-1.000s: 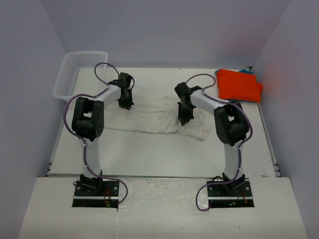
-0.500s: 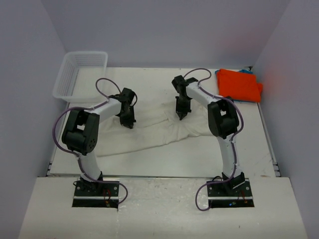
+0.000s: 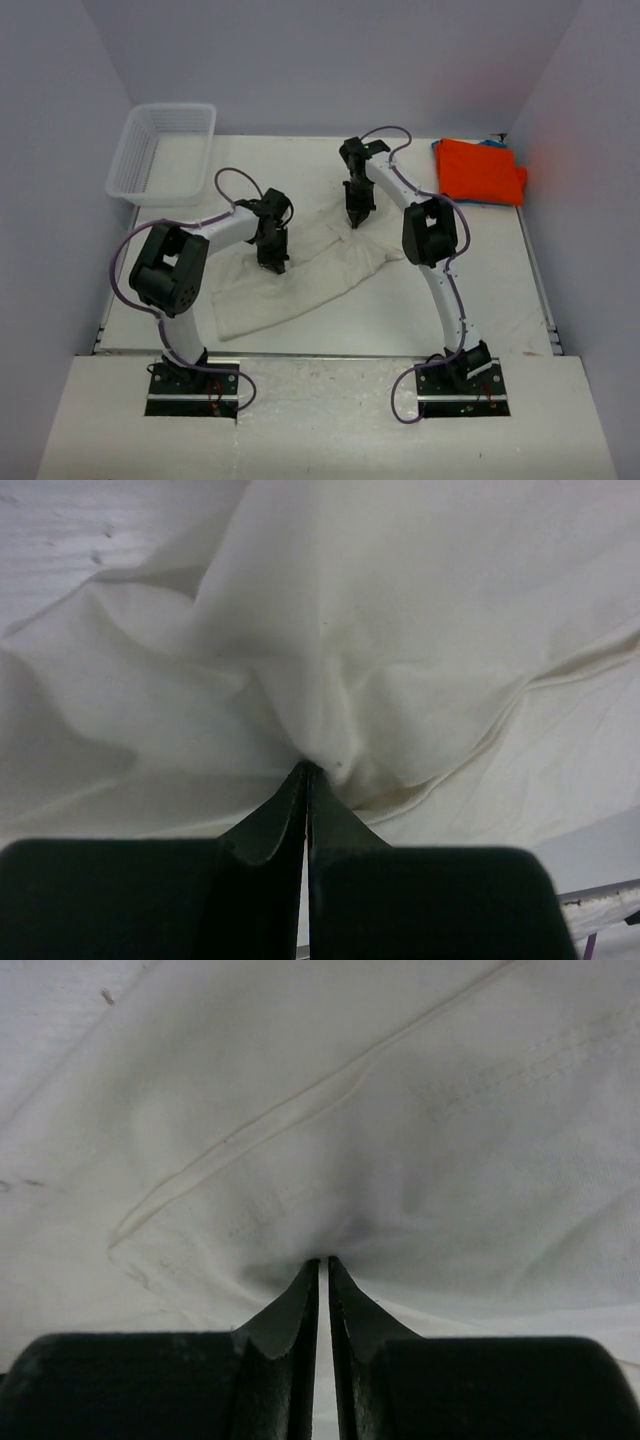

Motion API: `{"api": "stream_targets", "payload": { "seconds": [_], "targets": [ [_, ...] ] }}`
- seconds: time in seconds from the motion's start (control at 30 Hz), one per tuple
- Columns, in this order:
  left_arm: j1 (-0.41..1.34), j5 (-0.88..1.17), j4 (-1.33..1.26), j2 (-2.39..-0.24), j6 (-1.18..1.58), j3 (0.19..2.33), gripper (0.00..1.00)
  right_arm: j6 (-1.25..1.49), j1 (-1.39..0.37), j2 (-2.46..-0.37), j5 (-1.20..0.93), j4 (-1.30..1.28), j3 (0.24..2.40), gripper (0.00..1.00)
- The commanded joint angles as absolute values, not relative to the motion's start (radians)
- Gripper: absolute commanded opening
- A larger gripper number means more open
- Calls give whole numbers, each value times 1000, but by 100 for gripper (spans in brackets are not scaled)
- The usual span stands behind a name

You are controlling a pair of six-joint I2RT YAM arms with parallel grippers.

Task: Fold and stack the t-shirts
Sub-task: Rotate the tshirt 90 degrees

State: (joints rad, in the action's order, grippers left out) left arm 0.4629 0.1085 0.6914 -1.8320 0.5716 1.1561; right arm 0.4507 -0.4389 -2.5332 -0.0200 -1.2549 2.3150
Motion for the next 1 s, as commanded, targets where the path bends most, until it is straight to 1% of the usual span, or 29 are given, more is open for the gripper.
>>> {"api": "stream_targets", "payload": {
  "seconds": [0.0, 0.2, 0.37, 0.47, 0.5, 0.63, 0.7, 0.73, 0.77, 0.8, 0.83, 0.9, 0.93, 0.97],
  "targets": [
    [506, 193, 713, -1818, 607, 1143, 0, 403, -402, -2565, -129, -1275, 2399, 9],
    [589, 238, 698, -1824, 643, 1154, 0, 338, -391, -2583, -205, -1175, 2453, 8],
    [650, 232, 692, -1799, 678, 1173, 0, 296, -387, -2568, -202, -1071, 2526, 9],
    [655, 178, 693, -1750, 693, 1201, 0, 259, -387, -2475, -206, -944, 2447, 6],
    [657, 125, 695, -1715, 695, 1228, 0, 238, -388, -2423, -198, -921, 2445, 5],
    [658, 37, 706, -1651, 660, 1342, 0, 213, -388, -2300, -123, -876, 2517, 0],
    [658, 5, 738, -1641, 609, 1455, 0, 228, -385, -2232, -29, -877, 2537, 0],
    [658, 9, 741, -1644, 580, 1491, 0, 235, -385, -2145, -5, -879, 2524, 0],
    [657, 41, 738, -1655, 513, 1572, 0, 256, -382, -2099, 39, -894, 2473, 0],
    [658, 76, 730, -1663, 479, 1607, 0, 273, -379, -2051, 69, -894, 2444, 0],
    [655, 113, 717, -1675, 412, 1667, 0, 294, -371, -1961, 121, -941, 2374, 0],
    [647, 231, 677, -1734, 362, 1725, 0, 374, -367, -1873, 138, -997, 2274, 0],
    [644, 270, 655, -1759, 345, 1745, 0, 389, -368, -1774, 141, -1015, 2202, 0],
    [638, 319, 638, -1787, 319, 1781, 0, 425, -367, -1719, 141, -1008, 2036, 0]
  ]
}}
